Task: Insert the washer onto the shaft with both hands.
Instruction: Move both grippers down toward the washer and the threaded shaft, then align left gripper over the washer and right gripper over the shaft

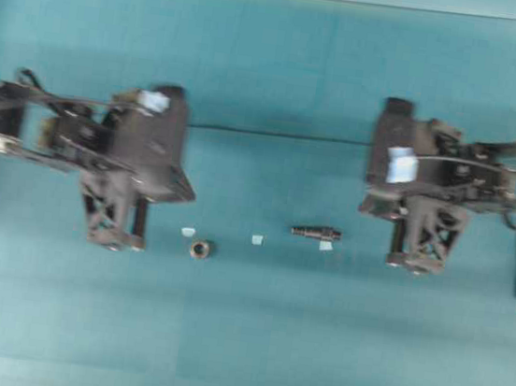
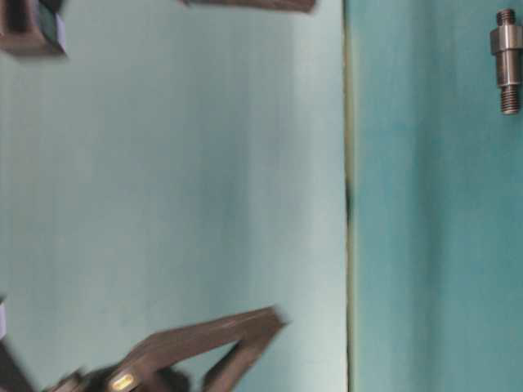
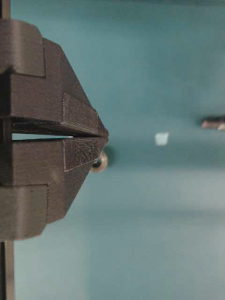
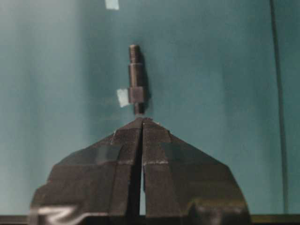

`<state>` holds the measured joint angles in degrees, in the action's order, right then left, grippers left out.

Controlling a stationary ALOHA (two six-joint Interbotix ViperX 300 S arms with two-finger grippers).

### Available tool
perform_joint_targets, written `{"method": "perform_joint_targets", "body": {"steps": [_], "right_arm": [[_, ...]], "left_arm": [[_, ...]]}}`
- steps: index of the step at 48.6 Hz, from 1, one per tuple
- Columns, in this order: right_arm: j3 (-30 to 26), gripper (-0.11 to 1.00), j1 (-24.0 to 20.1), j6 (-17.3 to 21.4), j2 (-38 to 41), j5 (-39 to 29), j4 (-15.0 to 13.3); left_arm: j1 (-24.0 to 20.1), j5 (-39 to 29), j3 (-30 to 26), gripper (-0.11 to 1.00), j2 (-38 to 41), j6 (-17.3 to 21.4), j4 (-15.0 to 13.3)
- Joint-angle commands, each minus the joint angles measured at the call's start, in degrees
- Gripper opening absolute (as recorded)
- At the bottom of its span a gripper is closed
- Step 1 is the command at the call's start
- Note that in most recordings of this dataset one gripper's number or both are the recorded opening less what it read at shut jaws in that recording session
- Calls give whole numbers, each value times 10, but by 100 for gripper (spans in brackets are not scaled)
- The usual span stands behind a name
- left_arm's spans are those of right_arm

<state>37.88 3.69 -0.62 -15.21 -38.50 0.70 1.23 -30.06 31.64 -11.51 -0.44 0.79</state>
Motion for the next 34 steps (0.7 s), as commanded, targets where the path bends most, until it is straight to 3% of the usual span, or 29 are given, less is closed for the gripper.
{"method": "perform_joint_targets", "body": {"steps": [1,10,22,28,31,34], "right_arm": [[-25,-10,-2,-19,22,-2,-1],[-40,-10,-4,-47,62,0,-1],[-42,-7,-4,-47,92,11,-1],[-42,-1,-4,-46,102,25,0],[-41,7,-4,-46,105,25,-1],[-40,19,-4,-45,107,26,-1]], "left_arm": [[13,1,-23,2,18,0,1],[18,1,-26,2,43,-1,2],[18,4,-21,3,47,-3,2],[17,8,-16,3,54,-4,2],[17,11,-13,9,60,-8,1],[16,16,-11,23,66,-14,2]]}}
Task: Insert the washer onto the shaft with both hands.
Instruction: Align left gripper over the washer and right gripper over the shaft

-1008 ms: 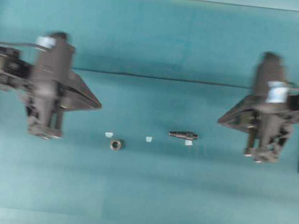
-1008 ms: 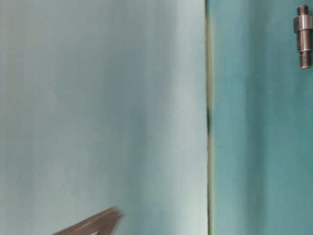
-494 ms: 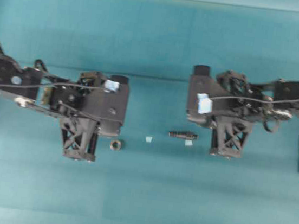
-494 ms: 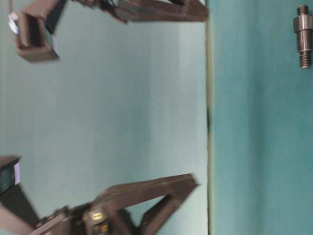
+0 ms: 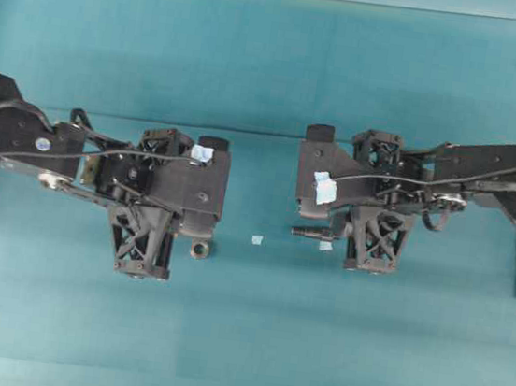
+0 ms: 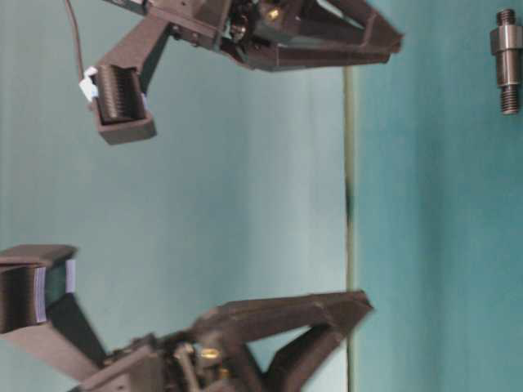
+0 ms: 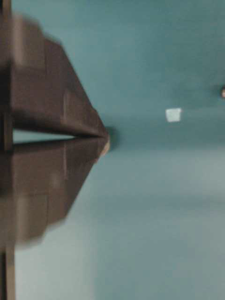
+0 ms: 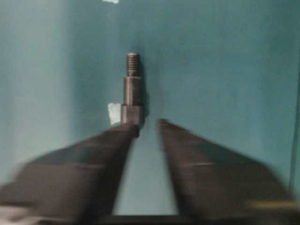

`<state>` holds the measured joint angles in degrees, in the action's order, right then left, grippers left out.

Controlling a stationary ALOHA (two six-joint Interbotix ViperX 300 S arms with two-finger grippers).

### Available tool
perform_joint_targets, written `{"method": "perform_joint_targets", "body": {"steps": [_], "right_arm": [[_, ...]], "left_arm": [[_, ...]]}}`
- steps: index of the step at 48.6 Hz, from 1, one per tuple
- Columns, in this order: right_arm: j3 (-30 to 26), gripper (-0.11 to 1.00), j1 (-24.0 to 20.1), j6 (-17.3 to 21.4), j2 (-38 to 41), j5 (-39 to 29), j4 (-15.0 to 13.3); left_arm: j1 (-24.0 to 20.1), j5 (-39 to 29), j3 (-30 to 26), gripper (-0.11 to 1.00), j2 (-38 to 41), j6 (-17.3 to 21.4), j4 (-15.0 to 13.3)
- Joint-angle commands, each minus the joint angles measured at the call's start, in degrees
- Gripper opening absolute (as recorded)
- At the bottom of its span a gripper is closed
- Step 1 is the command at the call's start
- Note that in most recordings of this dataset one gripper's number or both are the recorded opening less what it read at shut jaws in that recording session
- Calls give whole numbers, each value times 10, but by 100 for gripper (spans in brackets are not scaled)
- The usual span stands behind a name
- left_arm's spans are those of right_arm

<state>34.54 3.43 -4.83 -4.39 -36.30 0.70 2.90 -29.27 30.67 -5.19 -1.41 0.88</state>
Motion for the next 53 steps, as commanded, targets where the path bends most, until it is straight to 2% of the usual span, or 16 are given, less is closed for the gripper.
{"method": "perform_joint_targets", "body": {"steps": [1,10,12,14,19,38,53], "right_arm": [[-6,24,-1,-3,0,5,0],[-4,79,-1,-2,11,9,-2],[-3,88,-2,-2,15,11,-1],[-2,94,-1,-2,19,15,-1],[4,91,-1,-1,28,25,-1],[37,88,-1,22,47,87,-1],[45,88,-1,37,59,92,-1]], "left_arm": [[-1,9,0,28,4,-7,1],[-1,9,13,83,32,-20,1],[-1,10,14,92,35,-20,1],[-1,12,16,96,40,-18,1],[-1,25,19,90,44,-16,1],[1,82,42,91,82,-16,1],[4,105,42,90,108,-19,0]]}}
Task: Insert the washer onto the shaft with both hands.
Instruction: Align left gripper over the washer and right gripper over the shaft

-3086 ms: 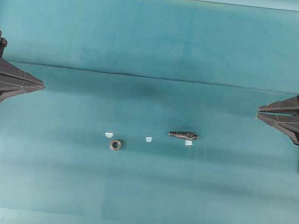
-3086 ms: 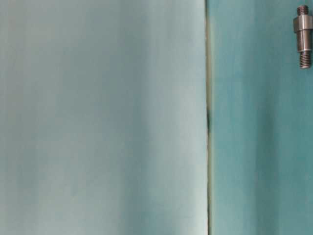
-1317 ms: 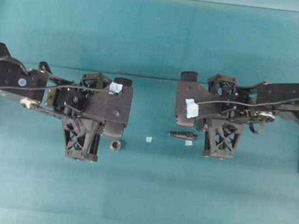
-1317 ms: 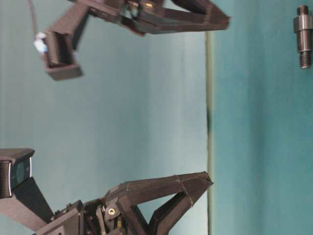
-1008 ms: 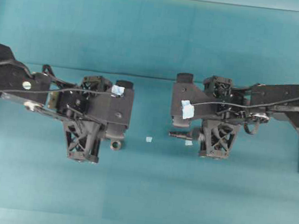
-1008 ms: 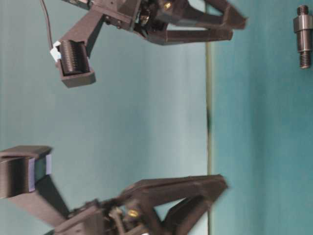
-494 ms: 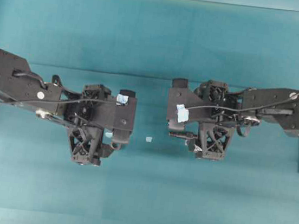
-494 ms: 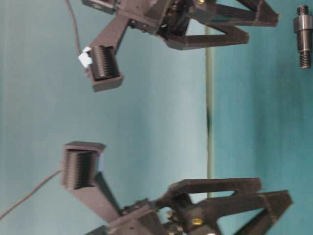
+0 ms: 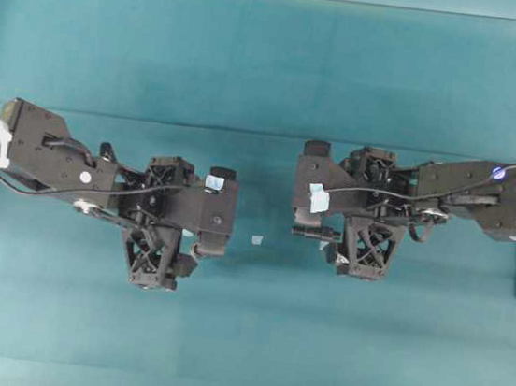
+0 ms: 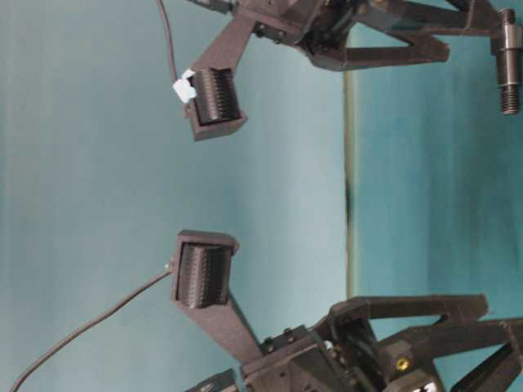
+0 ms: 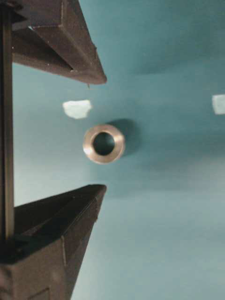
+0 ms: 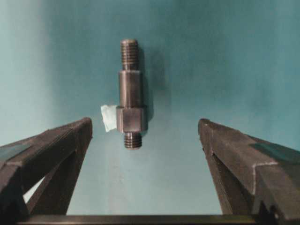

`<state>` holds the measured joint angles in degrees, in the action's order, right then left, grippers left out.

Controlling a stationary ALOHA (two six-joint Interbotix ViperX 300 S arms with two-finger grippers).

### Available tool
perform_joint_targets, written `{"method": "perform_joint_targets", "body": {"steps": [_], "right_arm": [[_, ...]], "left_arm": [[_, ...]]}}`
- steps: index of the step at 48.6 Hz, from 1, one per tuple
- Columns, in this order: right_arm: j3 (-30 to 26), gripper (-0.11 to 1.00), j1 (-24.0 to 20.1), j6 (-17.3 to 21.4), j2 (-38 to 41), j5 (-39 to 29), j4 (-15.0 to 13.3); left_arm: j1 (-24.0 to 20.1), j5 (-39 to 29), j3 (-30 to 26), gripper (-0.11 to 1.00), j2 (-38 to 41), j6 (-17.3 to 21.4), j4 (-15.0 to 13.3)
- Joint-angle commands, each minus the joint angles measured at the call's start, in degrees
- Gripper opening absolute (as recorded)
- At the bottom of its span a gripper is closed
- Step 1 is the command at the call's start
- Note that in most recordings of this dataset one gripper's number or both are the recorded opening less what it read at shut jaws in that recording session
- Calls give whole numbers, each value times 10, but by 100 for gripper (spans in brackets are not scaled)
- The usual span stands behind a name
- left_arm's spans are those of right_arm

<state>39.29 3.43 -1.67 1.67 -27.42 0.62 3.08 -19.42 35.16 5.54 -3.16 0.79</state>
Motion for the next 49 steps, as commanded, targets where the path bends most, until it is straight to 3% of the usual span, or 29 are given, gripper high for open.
{"method": "perform_joint_targets", "body": {"steps": [1,49], "right_arm": [[-3,88,-1,5,0,4,0],[-11,88,-1,4,33,10,0]], "left_arm": [[2,8,-2,90,4,-2,2],[8,33,-5,90,39,-4,1]]}}
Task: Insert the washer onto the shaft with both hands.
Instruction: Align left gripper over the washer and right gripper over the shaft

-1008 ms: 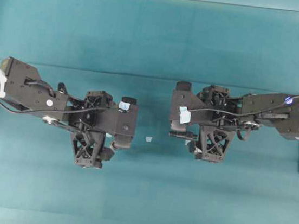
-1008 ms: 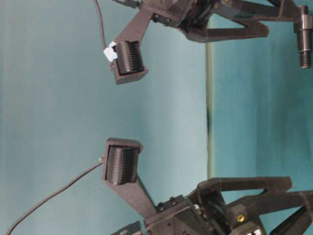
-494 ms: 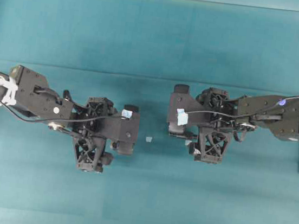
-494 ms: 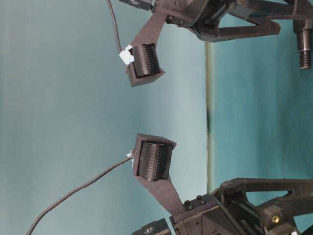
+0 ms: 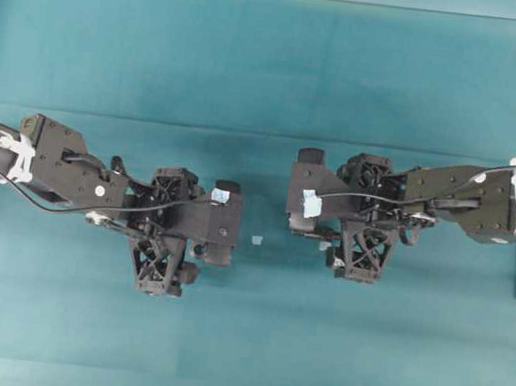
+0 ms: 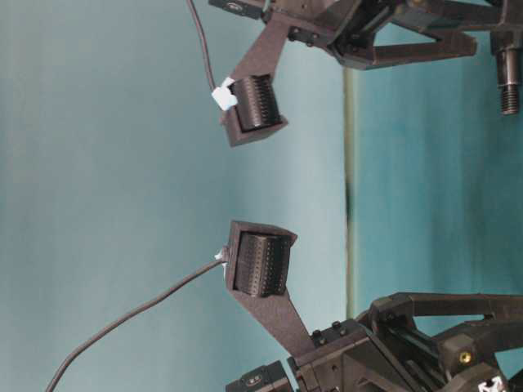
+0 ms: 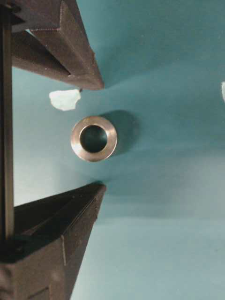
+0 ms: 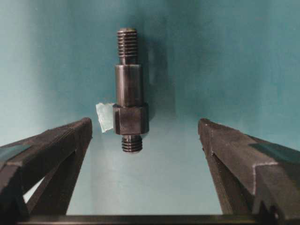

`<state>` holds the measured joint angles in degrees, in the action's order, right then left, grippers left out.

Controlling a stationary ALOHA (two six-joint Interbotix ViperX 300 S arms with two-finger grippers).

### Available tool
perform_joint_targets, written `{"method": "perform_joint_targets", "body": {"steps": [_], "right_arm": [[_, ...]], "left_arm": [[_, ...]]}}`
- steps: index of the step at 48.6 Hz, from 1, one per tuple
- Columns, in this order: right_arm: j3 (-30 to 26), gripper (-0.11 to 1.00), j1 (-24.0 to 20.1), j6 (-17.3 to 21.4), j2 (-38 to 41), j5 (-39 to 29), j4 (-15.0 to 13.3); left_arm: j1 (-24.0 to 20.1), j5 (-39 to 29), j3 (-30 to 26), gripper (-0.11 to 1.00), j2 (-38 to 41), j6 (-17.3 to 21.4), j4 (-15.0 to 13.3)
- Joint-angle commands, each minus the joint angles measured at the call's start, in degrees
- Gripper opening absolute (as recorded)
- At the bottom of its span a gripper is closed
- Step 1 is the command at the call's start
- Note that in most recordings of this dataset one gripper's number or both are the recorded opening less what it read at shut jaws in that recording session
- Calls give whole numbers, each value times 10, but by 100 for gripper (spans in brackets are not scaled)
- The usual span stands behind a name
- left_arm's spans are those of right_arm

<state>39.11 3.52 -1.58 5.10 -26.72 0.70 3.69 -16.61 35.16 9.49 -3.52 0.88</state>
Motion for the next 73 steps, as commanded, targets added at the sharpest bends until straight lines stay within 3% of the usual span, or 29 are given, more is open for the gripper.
{"method": "perform_joint_targets", "body": {"steps": [1,73], "right_arm": [[-10,88,-3,3,0,2,-1],[-18,87,-7,-4,17,-1,-1]], "left_arm": [[2,4,-4,90,-1,-1,0],[2,13,-5,90,4,-5,0]]}}
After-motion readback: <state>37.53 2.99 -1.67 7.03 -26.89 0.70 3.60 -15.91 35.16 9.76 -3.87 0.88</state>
